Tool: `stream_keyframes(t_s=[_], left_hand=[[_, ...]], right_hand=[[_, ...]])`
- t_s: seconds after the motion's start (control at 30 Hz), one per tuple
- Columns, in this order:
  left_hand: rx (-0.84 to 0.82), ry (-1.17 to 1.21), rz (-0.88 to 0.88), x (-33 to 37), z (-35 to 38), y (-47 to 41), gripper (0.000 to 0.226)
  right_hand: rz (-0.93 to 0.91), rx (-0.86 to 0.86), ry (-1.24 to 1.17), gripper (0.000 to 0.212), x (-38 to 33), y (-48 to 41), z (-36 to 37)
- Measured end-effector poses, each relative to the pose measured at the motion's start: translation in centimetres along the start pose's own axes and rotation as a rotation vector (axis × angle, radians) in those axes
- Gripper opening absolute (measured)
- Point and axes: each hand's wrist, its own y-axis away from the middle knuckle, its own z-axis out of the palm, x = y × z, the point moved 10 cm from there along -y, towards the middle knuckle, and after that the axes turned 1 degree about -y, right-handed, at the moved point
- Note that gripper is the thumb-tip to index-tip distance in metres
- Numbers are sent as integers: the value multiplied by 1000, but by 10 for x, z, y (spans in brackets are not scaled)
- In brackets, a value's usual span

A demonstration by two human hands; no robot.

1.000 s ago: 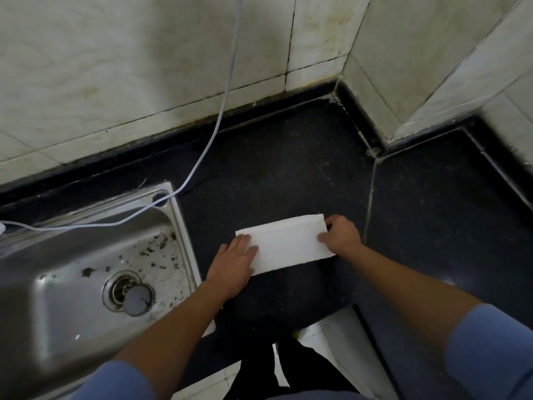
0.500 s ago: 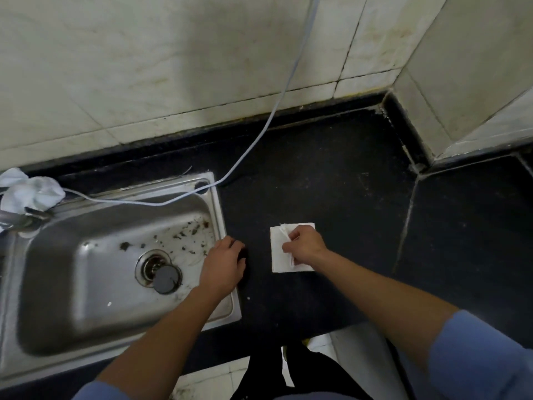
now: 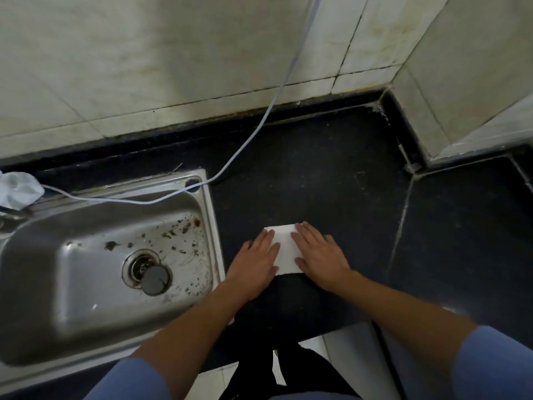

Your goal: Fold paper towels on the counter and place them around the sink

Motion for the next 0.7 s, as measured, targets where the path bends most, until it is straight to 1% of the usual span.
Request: stream_keyframes(t_s=[0.03, 0.07, 0.17, 0.33, 0.4, 0.5, 0.53, 0.6, 0.7], left_hand=[[-39, -44, 5, -1, 8, -2, 62], [-56, -68, 10, -4, 15, -3, 65], [-64, -88, 27, -12, 26, -5, 70], [-57, -110, 35, -9, 23, -4, 70], [-18, -70, 15, -7, 15, 0, 66], [122, -17, -49, -13, -8, 19, 55], [168, -7, -79, -17, -13, 28, 49], [202, 15, -146, -27, -16, 50, 41], [232, 23, -225, -41, -21, 82, 32]], right_hand=[[18, -104, 33, 67, 9, 3, 14], [37, -179, 58, 70, 17, 5, 24], [21, -176, 99, 71, 24, 8, 27], [8, -249, 136, 70, 22, 5, 25], [-8, -225, 104, 68, 19, -5, 11], [-45, -155, 64, 62, 10, -32, -13], [-38, -156, 66, 62, 8, -41, -16], [15, -222, 51, 59, 8, -57, -13], [108, -367, -64, 51, 6, -66, -5]])
